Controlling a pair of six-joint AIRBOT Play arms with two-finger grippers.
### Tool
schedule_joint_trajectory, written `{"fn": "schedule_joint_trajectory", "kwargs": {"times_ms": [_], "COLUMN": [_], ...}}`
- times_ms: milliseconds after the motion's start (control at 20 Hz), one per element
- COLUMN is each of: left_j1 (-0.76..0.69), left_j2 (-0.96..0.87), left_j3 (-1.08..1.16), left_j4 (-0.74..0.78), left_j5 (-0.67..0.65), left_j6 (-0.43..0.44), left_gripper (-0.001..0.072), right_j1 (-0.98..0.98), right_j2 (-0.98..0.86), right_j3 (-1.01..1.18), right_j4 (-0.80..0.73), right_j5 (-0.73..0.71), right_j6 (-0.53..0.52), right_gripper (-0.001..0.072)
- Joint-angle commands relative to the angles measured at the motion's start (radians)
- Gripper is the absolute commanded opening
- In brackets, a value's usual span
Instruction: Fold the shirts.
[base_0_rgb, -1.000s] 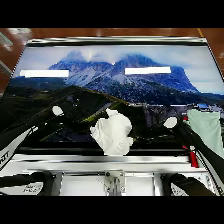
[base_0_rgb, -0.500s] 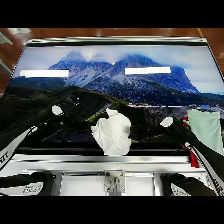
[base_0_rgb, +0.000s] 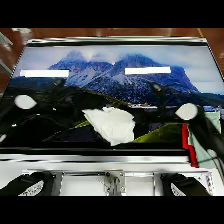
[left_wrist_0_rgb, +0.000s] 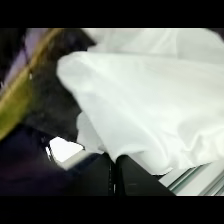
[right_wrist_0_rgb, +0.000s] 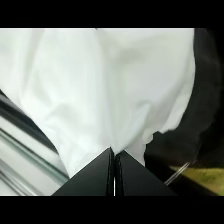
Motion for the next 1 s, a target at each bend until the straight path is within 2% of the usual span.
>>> {"fn": "schedule_joint_trajectory", "kwargs": {"times_ms": [0,200,350,550,800,950], "left_j1": [0.08,0.137,0.136,0.136,0.136,0.136], "left_j2": [0.234,0.43,0.485,0.495,0.452,0.419], "left_j3": [0.166,0.415,0.537,0.576,0.529,0.415], "left_j4": [-0.001,-0.001,-0.001,-0.001,-0.001,-0.001], "left_j5": [0.013,0.168,0.219,0.205,0.087,0.033], "left_j6": [0.029,0.029,0.029,0.022,0.02,0.006], "left_gripper": [0.0032,0.0032,0.0033,0.0032,0.0032,0.0032], "right_j1": [0.0,0.0,0.0,0.0,0.0,0.0], "right_j2": [0.169,0.302,0.338,0.339,0.293,0.187], "right_j3": [0.244,0.484,0.562,0.607,0.607,0.607], "right_j4": [-0.21,-0.227,-0.196,-0.09,-0.142,-0.17], "right_j5": [0.01,-0.167,-0.198,-0.223,-0.291,-0.303], "right_j6": [0.116,0.269,0.322,0.325,0.298,0.268], "right_gripper": [0.0059,0.0059,0.0059,0.0059,0.0059,0.0059]}}
